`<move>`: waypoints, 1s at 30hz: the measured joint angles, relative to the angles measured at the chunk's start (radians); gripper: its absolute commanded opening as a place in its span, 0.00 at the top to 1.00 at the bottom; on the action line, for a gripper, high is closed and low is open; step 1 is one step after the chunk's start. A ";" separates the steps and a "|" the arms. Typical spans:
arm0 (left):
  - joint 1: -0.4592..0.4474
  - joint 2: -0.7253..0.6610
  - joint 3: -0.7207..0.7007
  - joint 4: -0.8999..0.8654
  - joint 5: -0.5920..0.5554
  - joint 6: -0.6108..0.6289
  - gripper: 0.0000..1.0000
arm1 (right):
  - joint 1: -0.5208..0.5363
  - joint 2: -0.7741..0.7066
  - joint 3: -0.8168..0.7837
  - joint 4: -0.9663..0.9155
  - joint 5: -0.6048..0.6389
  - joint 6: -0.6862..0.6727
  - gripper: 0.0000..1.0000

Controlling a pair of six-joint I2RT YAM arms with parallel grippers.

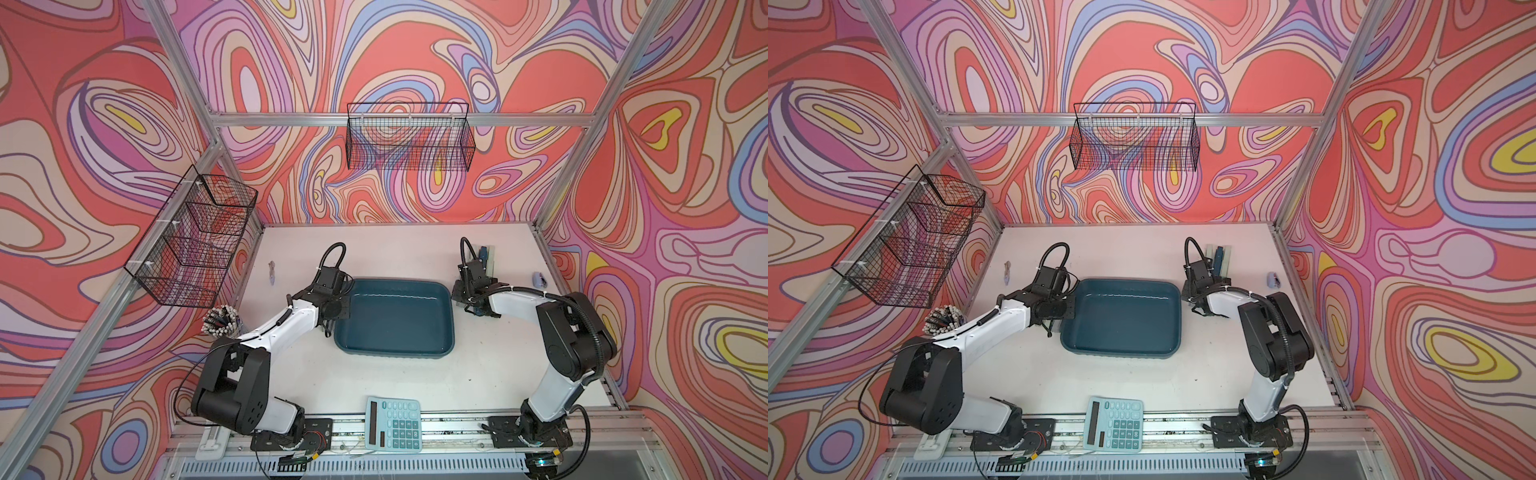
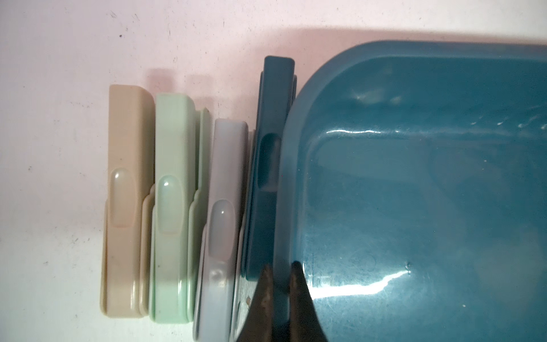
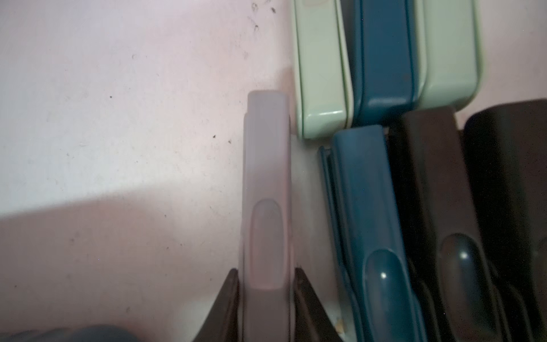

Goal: Put the pruning pliers into the storage box
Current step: Pick up the pruning pliers from the center of the board, then place the pruning pliers in the storage box.

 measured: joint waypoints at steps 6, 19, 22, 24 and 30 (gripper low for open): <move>0.000 0.000 0.000 0.000 0.003 -0.027 1.00 | 0.012 -0.113 0.026 -0.100 -0.001 -0.003 0.80; -0.002 0.014 0.013 0.005 -0.027 -0.089 1.00 | 0.210 -0.267 0.108 -0.203 0.006 0.028 0.82; -0.012 0.037 0.027 0.020 -0.029 -0.109 1.00 | 0.310 -0.260 0.108 -0.199 0.002 0.066 0.82; -0.023 0.046 0.031 0.034 -0.031 -0.121 1.00 | 0.372 -0.243 0.108 -0.189 0.000 0.090 0.83; -0.048 0.066 0.045 0.053 -0.024 -0.138 1.00 | 0.502 -0.106 0.108 -0.116 -0.022 0.161 0.82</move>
